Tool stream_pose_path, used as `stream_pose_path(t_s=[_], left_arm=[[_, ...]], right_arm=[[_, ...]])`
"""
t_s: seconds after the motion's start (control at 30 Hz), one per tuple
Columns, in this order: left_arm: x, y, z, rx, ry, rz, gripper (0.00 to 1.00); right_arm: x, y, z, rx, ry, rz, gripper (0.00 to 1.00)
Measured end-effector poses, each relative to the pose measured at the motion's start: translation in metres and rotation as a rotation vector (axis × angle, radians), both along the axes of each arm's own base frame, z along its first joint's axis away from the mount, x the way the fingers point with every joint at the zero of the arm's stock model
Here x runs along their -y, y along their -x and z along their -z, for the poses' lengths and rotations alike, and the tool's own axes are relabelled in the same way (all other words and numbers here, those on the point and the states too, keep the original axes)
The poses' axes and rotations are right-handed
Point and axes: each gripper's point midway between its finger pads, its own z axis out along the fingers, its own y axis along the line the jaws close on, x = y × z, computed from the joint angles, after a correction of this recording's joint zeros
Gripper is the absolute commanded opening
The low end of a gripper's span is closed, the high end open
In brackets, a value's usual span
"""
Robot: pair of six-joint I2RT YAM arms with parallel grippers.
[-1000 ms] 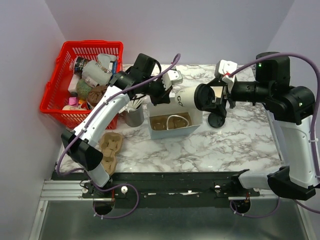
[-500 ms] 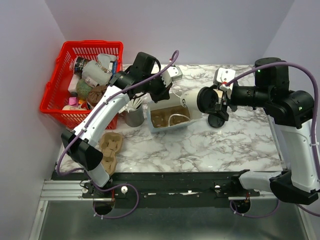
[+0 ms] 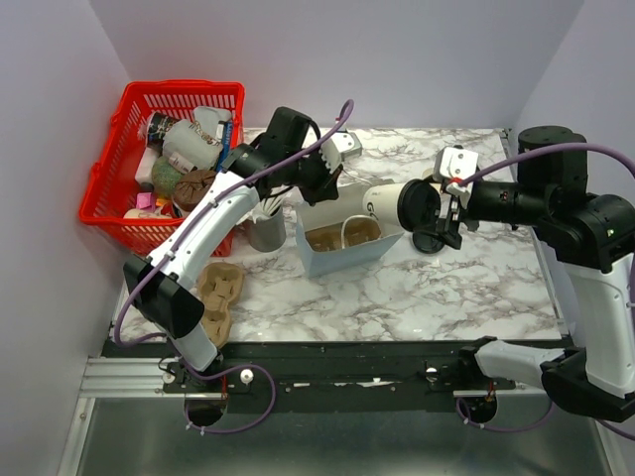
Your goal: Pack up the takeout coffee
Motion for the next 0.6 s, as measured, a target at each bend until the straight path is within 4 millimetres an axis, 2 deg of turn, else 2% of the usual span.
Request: stream_pose_path(t_s=[0.3,0.6], left_arm=[[0.001,-0.001,0.004,0.011,-0.001,0.005,0.0],[0.003,0.014,0.006,0.124,-0.056,0.063,0.0]], right_arm=[[-0.004,-0.003,0.025,-0.074,0.043,-0.022,0.01],[-0.018,-0.036,0.059,-0.141,0.129,-0.047,0.01]])
